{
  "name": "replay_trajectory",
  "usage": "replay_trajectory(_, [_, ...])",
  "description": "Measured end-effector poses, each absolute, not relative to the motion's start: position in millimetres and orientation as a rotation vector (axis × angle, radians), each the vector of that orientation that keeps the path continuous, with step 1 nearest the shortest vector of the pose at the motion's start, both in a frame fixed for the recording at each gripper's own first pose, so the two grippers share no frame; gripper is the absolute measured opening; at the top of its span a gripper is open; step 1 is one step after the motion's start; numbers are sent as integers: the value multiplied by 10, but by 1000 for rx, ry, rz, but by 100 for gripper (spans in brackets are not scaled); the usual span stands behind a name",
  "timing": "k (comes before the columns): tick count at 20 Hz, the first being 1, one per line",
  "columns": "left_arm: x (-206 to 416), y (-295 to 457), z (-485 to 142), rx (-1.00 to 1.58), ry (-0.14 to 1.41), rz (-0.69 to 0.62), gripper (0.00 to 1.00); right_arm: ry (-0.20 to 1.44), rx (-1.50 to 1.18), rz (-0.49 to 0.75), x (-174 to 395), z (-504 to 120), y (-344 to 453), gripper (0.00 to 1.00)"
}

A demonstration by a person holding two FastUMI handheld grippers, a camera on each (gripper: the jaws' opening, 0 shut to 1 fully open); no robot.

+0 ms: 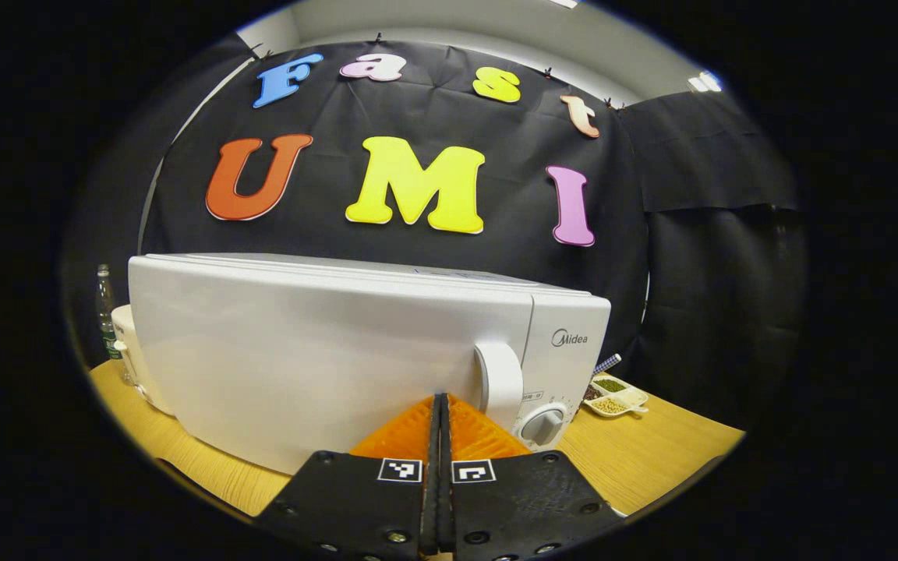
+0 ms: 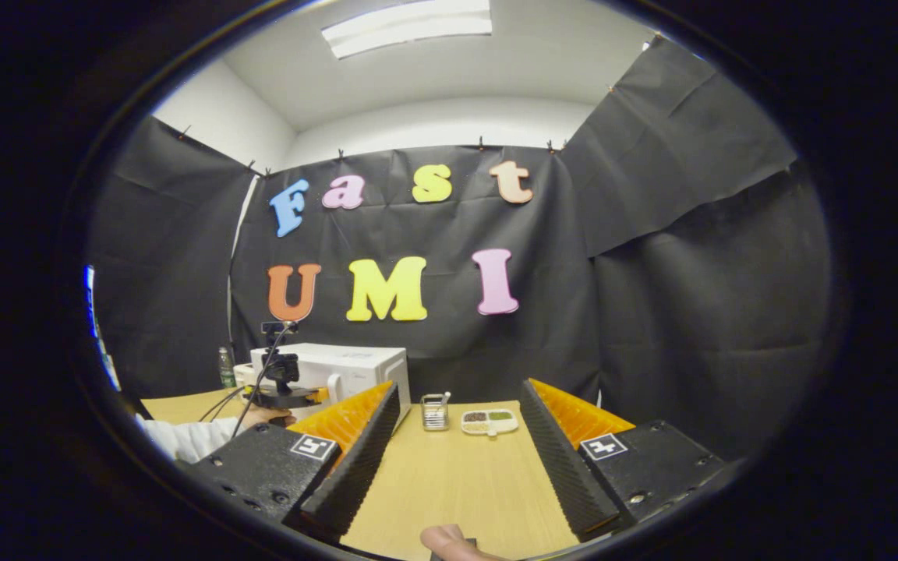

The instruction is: Open the microwave oven with the left hand, put the food in, and close the microwave oven.

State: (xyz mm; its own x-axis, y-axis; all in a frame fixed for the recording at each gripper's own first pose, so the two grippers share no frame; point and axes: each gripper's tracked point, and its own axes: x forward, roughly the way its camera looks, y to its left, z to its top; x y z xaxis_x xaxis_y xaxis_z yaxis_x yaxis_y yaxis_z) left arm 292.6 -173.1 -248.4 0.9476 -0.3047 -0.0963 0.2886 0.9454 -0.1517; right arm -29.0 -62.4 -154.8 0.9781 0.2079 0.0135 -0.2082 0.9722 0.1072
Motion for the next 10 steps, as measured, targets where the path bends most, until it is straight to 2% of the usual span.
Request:
replay_trajectory(1, [2926,-1723,-2497,-130,130,-288,0,-1,107,211,-307,-1550,-618,99])
replay_trajectory(2, [2925,-1723,-2500,-133,140,-278,0,1,112,210,-331,-1530,-607,91])
replay_trajectory(3, [2914,-1717,-2513,-140,153,-272,0,3,118,207,-346,-1521,-598,99])
replay_trajectory(4, [2894,-1714,-2534,-154,175,-274,0,-1,124,202,-366,-1496,-596,91])
replay_trajectory(5, [2848,-1735,-2555,-173,198,-282,0,-7,129,190,-372,-1475,-607,91])
replay_trajectory(6, [2796,-1744,-2541,-189,207,-289,0,-8,128,176,-371,-1460,-624,99])
replay_trajectory(7, [2750,-1701,-2508,-193,205,-282,0,-5,124,165,-364,-1472,-618,99])
replay_trajectory(8, [2697,-1665,-2477,-193,202,-275,0,3,121,158,-367,-1477,-610,91])
replay_trajectory(9, [2616,-1634,-2414,-198,196,-270,0,7,119,154,-376,-1482,-596,91])
replay_trajectory(10, [2525,-1600,-2354,-193,193,-268,10,11,122,153,-383,-1474,-576,91])
